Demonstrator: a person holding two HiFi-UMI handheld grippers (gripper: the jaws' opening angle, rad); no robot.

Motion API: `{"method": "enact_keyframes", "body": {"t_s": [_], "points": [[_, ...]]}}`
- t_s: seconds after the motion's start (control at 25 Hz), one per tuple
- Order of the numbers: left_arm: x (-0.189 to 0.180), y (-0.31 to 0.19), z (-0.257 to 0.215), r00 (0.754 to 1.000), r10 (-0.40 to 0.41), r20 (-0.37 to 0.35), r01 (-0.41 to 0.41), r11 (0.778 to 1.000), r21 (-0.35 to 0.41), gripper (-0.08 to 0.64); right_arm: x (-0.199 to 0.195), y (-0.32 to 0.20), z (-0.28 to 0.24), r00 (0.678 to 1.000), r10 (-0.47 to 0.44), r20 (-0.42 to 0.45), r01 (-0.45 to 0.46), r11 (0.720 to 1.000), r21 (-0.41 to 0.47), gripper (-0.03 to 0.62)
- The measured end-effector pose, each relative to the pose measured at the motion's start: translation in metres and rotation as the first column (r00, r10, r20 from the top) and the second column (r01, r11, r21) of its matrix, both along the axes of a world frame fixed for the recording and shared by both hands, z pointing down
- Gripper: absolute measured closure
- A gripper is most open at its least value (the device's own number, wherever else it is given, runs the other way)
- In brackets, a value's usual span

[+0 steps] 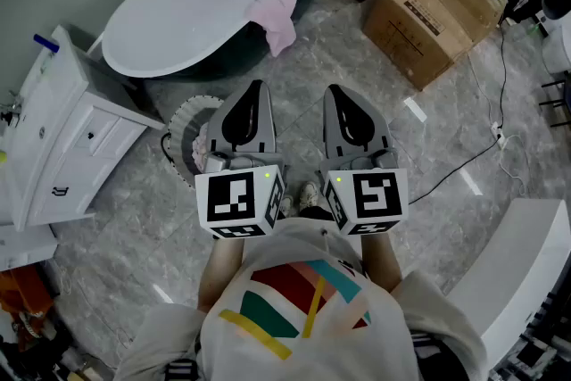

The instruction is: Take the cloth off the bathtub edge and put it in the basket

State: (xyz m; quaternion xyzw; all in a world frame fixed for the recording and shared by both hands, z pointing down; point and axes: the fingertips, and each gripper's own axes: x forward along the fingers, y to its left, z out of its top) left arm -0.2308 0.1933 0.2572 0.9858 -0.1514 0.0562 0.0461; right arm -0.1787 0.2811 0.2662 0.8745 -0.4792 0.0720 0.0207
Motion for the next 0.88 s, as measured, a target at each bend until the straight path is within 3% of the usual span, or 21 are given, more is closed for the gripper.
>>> {"method": "enact_keyframes", "body": {"t_s": [0.48,0.88], "points": [[0.007,0.0,0.006,0.998,-0.05,-0.038,0.051,0.998,0.028,0.542,0.015,0.015,0.013,1.0,-0.027,0.006,0.027,1.0,-0.005,0.583],[0.015,-0.003,0.017,0.994,-0.103,-0.044,0.102,0.995,-0.02,0.543,0.035,0.019,0.015,0.999,-0.054,-0.002,0.054,0.998,0.03,0.583]]}}
